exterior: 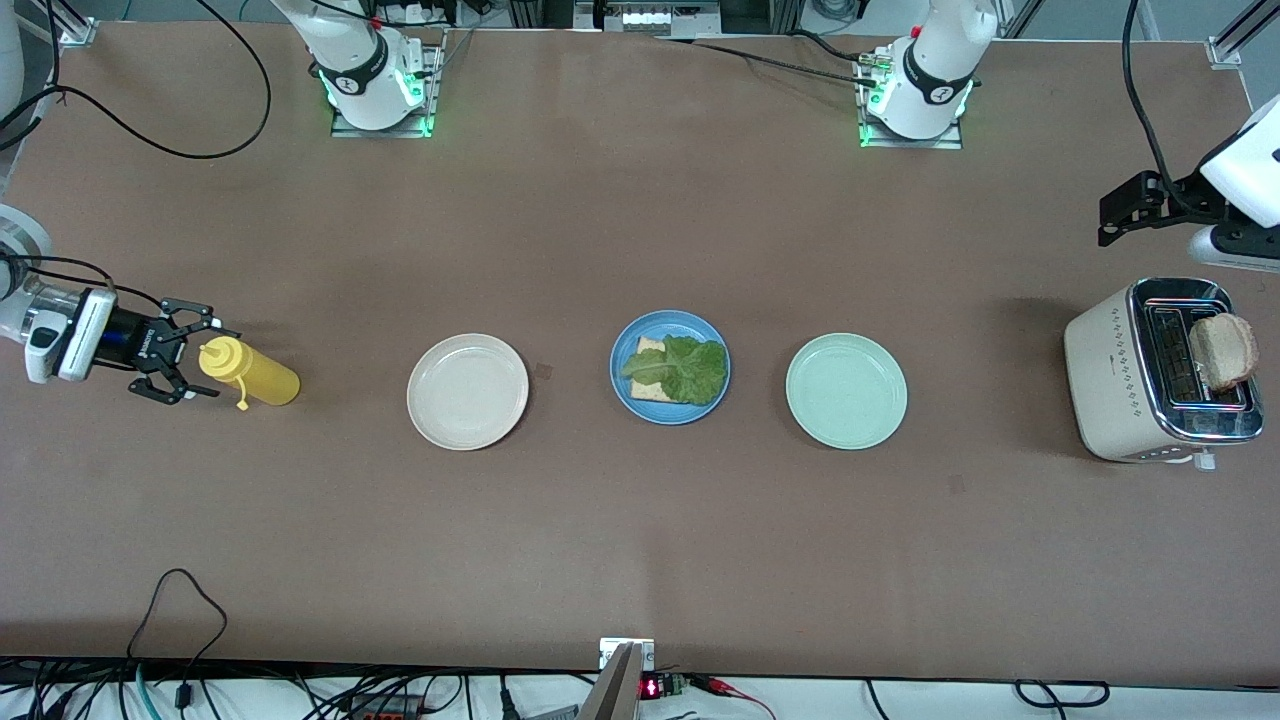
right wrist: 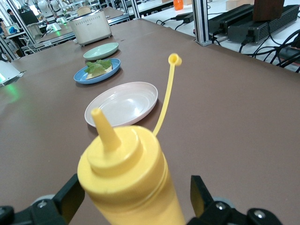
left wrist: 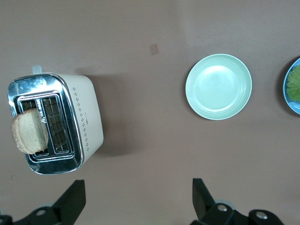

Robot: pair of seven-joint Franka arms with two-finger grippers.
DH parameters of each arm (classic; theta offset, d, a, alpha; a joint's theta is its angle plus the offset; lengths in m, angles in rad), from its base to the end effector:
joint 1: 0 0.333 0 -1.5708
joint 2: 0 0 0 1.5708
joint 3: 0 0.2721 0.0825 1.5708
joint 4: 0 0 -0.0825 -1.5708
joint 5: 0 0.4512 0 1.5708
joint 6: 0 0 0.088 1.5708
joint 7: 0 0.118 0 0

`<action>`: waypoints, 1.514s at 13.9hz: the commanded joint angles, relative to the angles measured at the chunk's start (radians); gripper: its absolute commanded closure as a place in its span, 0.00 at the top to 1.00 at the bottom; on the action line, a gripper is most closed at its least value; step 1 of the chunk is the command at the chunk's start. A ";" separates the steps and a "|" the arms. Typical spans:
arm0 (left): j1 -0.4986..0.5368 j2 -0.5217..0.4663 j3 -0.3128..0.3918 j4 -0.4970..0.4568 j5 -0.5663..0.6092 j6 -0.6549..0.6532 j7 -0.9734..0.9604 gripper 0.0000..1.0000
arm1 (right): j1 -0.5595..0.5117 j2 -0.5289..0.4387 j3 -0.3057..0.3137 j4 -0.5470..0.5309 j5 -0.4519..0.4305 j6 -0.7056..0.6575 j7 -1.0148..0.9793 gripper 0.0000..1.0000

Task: Make sandwich in blue plate with both arms
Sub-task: 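Grasp the yellow squeeze bottle with the right gripper, then lift and tilt the bottle over the blue plate with the right gripper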

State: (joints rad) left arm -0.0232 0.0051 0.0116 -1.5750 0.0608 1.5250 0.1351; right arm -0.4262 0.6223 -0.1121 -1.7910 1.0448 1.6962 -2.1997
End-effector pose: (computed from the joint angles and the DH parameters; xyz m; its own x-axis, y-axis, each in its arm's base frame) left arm 0.6172 0.0002 0.5605 0.9877 -0.1431 -0.0627 -0.1465 -0.9878 -0.0529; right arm 0.5739 -0.2377 0.1089 0.3499 0.4059 0.8443 0.9230 -0.3034 -0.2366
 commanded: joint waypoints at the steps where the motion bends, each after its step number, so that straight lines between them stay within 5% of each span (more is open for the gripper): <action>1: 0.008 -0.011 -0.007 -0.003 -0.002 0.003 -0.006 1.00 | -0.023 0.037 0.017 0.001 0.069 -0.015 -0.072 1.00; 10: 0.009 -0.011 -0.002 -0.002 -0.004 0.004 0.003 1.00 | -0.025 0.123 0.031 -0.001 0.161 -0.043 -0.209 0.99; 12: 0.009 -0.008 -0.004 -0.002 -0.004 0.004 -0.005 1.00 | -0.020 0.122 0.032 0.001 0.159 -0.049 -0.209 0.29; 13: 0.009 -0.008 -0.010 0.003 -0.004 0.006 -0.005 1.00 | -0.019 0.119 0.035 0.001 0.159 -0.049 -0.197 0.05; 16: 0.008 -0.002 -0.009 0.007 -0.006 0.007 -0.005 1.00 | 0.036 0.055 0.037 0.021 0.103 -0.012 -0.163 0.00; 21: 0.009 0.001 -0.004 0.009 -0.012 0.006 0.006 1.00 | 0.280 -0.162 0.037 0.028 -0.149 0.199 0.274 0.00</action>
State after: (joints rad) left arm -0.0215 0.0057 0.0103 -1.5748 0.0608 1.5328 0.1342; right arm -0.2584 0.5747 -0.0689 -1.7279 0.9705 1.8129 -2.0810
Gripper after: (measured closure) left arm 0.000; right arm 0.374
